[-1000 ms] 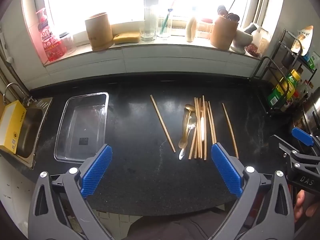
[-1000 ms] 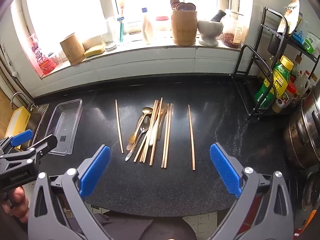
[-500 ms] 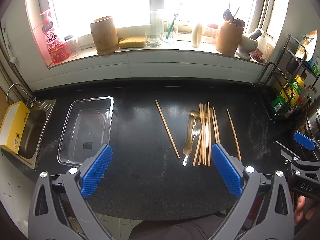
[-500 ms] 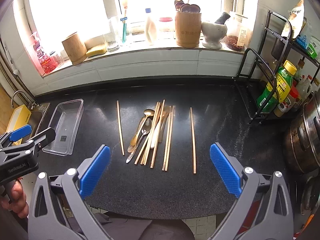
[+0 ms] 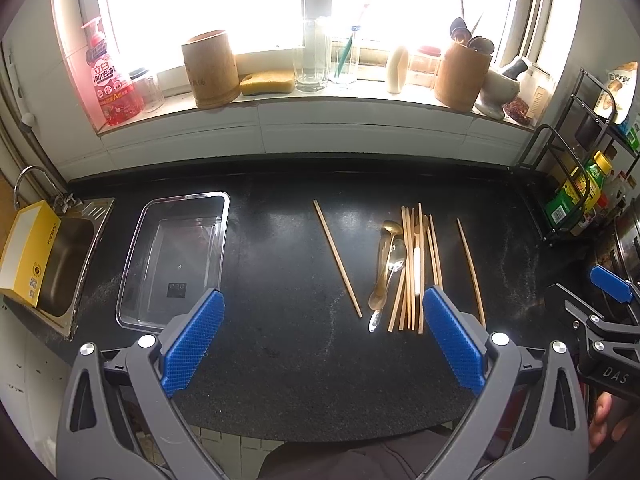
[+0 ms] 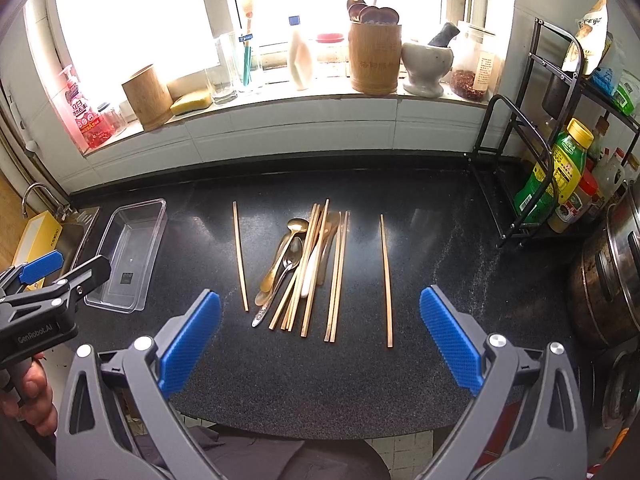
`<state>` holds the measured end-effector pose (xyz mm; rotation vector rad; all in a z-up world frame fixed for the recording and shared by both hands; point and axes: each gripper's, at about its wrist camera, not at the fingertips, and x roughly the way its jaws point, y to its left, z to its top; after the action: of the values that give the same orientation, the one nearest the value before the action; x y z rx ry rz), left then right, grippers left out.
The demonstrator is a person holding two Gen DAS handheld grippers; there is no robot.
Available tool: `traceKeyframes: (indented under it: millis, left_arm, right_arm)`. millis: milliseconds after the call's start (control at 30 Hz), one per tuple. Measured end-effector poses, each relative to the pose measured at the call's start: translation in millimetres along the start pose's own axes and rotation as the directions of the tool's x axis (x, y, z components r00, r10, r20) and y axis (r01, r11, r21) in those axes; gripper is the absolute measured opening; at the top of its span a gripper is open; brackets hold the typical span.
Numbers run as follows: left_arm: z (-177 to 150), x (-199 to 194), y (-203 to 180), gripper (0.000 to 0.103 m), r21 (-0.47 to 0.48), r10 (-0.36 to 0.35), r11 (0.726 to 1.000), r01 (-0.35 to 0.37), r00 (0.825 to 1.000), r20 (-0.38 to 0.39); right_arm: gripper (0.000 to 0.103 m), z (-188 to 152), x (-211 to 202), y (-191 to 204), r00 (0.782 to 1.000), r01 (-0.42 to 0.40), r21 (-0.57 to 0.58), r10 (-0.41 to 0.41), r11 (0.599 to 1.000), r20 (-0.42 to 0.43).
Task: Organize utensils
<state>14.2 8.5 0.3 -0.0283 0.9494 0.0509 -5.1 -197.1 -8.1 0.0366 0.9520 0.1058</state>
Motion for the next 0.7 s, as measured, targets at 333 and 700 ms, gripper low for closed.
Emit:
traceKeyframes:
  millis: [333,700]
  left_arm:
    - [0.2,2.8,1.2,0.097,-0.001,0.002,1.0,-0.002,1.0,-0.002]
    - [0.8,5.5,2.1,0.097,-0.001,0.003,1.0,-0.003,1.0,-0.005]
  right_arm:
    - [0.097,0.5,0.1,-1.0,1.0,-0.001,0.0,0.001,1.0,0.001]
    - [0.097,1.8,1.7,-2.1,1.0,-0.002,0.0,0.002,1.0,0.0]
